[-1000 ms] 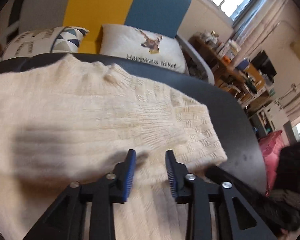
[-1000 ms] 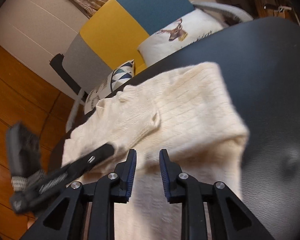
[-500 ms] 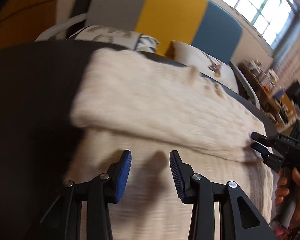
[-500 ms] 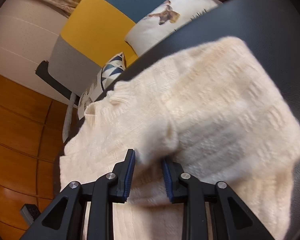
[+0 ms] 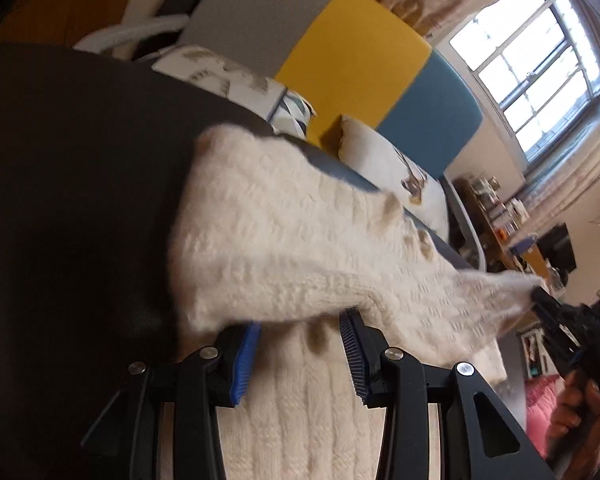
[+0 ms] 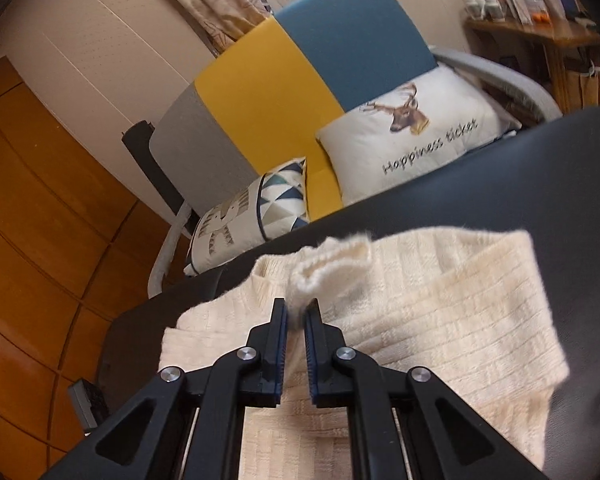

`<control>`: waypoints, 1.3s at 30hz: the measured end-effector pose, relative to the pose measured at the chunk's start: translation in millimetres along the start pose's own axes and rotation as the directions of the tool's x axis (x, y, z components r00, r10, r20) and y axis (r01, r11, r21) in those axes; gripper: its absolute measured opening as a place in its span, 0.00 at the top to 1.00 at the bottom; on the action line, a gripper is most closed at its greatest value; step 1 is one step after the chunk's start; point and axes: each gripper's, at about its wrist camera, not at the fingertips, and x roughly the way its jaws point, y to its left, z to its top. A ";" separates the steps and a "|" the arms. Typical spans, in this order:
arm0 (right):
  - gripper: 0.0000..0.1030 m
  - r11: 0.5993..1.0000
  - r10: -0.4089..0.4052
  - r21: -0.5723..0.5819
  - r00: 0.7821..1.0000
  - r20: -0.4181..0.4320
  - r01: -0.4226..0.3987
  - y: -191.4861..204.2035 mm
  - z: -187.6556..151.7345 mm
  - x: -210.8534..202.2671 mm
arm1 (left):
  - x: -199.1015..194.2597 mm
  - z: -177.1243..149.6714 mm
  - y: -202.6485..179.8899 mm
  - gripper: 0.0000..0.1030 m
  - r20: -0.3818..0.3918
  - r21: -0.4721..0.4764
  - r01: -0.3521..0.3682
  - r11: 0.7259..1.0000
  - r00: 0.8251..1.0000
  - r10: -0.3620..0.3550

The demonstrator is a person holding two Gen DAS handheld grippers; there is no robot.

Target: Fold clothes

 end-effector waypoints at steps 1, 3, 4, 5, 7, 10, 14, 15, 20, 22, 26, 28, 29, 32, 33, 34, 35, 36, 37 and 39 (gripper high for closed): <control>0.93 1.000 -0.008 -0.006 1.000 0.009 0.008 0.0 0.6 -1.1 | 0.0 1.0 3.6 0.60 0.002 -0.005 -0.027 1.000 1.000 0.027; 0.93 1.000 -0.017 -0.001 1.000 0.021 0.017 -5.6 0.3 -3.8 | -1.6 2.1 12.0 0.60 0.005 -0.013 -0.068 0.998 0.998 0.068; 0.93 1.000 -0.021 0.007 0.999 0.027 0.021 -9.3 0.2 -5.5 | -4.9 2.5 15.7 0.60 0.019 -0.014 -0.080 0.997 0.997 0.080; 0.93 1.000 -0.024 0.016 0.999 0.029 0.024 -13.8 0.2 -6.1 | -9.1 2.7 19.5 0.60 0.036 -0.015 -0.086 0.996 0.996 0.086; 0.93 0.999 -0.045 0.022 0.999 0.000 0.045 -22.4 -1.9 -1.5 | -12.5 2.1 24.6 0.60 0.043 -0.023 -0.087 0.996 0.995 0.088; 0.93 0.998 0.001 0.058 0.998 -0.064 0.003 -35.0 -11.8 10.0 | -11.0 1.3 23.0 0.60 0.034 0.000 -0.095 0.996 0.995 0.095; 0.88 0.997 -0.053 0.048 0.988 -0.144 0.061 -46.5 -32.0 22.0 | -10.7 -0.4 21.7 0.60 0.033 0.016 -0.105 0.994 0.994 0.105; 0.79 0.994 -0.072 0.072 0.986 -0.151 0.084 -53.7 -35.8 23.0 | -11.4 -1.1 22.4 0.60 0.036 0.016 -0.107 0.994 0.994 0.107; 0.74 0.970 -0.093 0.207 0.981 -0.172 0.128 -88.7 -51.6 27.9 | -10.3 -4.4 18.5 0.60 0.047 0.060 -0.130 0.990 0.991 0.128; 0.74 0.970 -0.086 0.209 0.981 -0.172 0.121 -88.6 -53.6 31.7 | -9.9 -4.5 18.0 0.60 0.048 0.062 -0.134 0.989 0.990 0.131; 0.75 0.981 -0.038 0.180 0.985 -0.166 0.068 -76.4 -52.7 42.2 | -9.7 -3.8 17.4 0.60 0.047 0.049 -0.138 0.989 0.990 0.135; 0.90 0.989 -0.032 0.139 0.982 -0.185 0.058 -66.6 -51.8 48.2 | -10.9 -2.6 17.3 0.60 0.048 0.032 -0.133 0.991 0.990 0.131; 0.93 0.992 -0.039 0.111 0.980 -0.194 0.061 -61.8 -51.0 49.6 | -12.3 -2.4 17.9 0.60 0.051 0.022 -0.126 0.992 0.991 0.125; 0.94 0.994 -0.104 -0.006 0.980 -0.171 0.105 -47.5 -41.7 42.2 | -15.6 -3.2 20.1 0.60 0.059 0.009 -0.117 0.993 0.991 0.116; 0.94 0.993 -0.119 -0.030 0.980 -0.157 0.116 -44.3 -38.5 39.0 | -16.2 -3.5 20.8 0.60 0.062 0.007 -0.113 0.994 0.992 0.113; 0.94 0.990 -0.133 -0.055 0.981 -0.143 0.127 -41.1 -35.2 35.9 | -17.1 -4.0 21.6 0.60 0.070 0.004 -0.112 0.994 0.991 0.112; 0.94 0.987 -0.147 -0.079 0.981 -0.129 0.138 -37.9 -31.9 32.7 | -18.2 -4.5 22.3 0.60 0.079 0.001 -0.113 0.994 0.990 0.112; 0.94 0.984 -0.160 -0.101 0.980 -0.115 0.149 -34.9 -28.8 29.7 | -18.6 -5.0 23.4 0.60 0.086 -0.006 -0.112 0.994 0.990 0.113; 0.94 0.982 -0.164 -0.110 0.980 -0.113 0.151 -33.1 -28.0 28.7 | -18.6 -5.4 24.7 0.60 0.091 -0.016 -0.111 0.994 0.990 0.112; 0.94 0.980 -0.166 -0.131 0.979 -0.117 0.150 -31.2 -27.7 29.8 | -18.9 -5.2 27.1 0.61 0.098 -0.036 -0.114 0.993 0.988 0.117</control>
